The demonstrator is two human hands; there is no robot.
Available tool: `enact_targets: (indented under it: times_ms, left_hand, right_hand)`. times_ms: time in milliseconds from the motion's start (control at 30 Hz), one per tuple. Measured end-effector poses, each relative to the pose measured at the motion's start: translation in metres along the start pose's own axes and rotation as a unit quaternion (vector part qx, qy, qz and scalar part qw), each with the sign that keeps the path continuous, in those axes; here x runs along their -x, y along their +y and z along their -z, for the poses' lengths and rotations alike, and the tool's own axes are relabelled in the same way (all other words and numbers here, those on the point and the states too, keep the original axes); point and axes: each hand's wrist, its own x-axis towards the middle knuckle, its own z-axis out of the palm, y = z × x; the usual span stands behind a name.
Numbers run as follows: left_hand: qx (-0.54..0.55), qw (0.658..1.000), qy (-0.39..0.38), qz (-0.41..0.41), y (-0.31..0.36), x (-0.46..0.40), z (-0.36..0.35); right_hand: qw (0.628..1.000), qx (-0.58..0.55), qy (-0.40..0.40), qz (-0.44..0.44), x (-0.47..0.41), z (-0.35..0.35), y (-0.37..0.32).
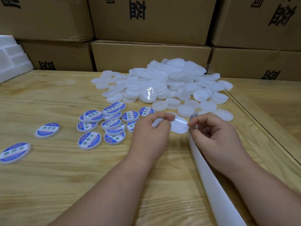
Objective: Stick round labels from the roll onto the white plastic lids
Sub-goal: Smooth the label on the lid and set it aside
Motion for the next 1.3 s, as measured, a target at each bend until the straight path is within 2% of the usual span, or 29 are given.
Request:
enact_targets:
  times_ms: [233, 333, 400, 467, 567, 667, 800, 900, 1033, 1300]
  left_hand:
    - [0.001, 0.999, -0.040, -0.005, -0.003, 0.000, 0.002]
    - [0.056, 0.996, -0.071, -0.027, 0.000, 0.000, 0.002]
    - [0.100, 0.991, -0.083, -0.039, 0.001, -0.001, 0.004]
    - [0.144, 0.985, -0.087, -0.025, 0.001, -0.002, 0.006]
    - [0.178, 0.980, -0.091, 0.002, 0.002, -0.004, 0.005]
    - [0.203, 0.974, -0.101, 0.024, 0.001, -0.007, 0.004]
    - [0.245, 0.964, -0.081, 0.066, 0.003, -0.008, 0.005]
    - [0.264, 0.954, -0.105, 0.098, 0.006, -0.007, 0.006]
    - [0.263, 0.950, -0.136, 0.100, 0.005, -0.007, 0.007]
    - [0.250, 0.953, -0.149, 0.085, 0.003, -0.009, 0.006]
  right_hand:
    - [1.000, 0.003, 0.013, -0.005, 0.000, 0.002, 0.001]
    - [0.998, -0.037, 0.039, -0.039, -0.001, 0.003, 0.000]
    - [0.990, -0.104, 0.043, -0.087, -0.003, 0.004, -0.002]
    - [0.967, -0.203, 0.022, -0.150, -0.005, 0.007, -0.003]
    - [0.901, -0.340, -0.059, -0.263, -0.011, 0.014, -0.006]
    - [0.844, -0.396, -0.149, -0.329, -0.013, 0.021, -0.008]
    - [0.811, -0.404, -0.207, -0.369, -0.014, 0.025, -0.007]
    - [0.798, -0.404, -0.229, -0.385, -0.015, 0.025, -0.007]
    - [0.789, -0.405, -0.246, -0.391, -0.014, 0.025, -0.006]
    - [0.785, -0.408, -0.264, -0.385, -0.015, 0.026, -0.006]
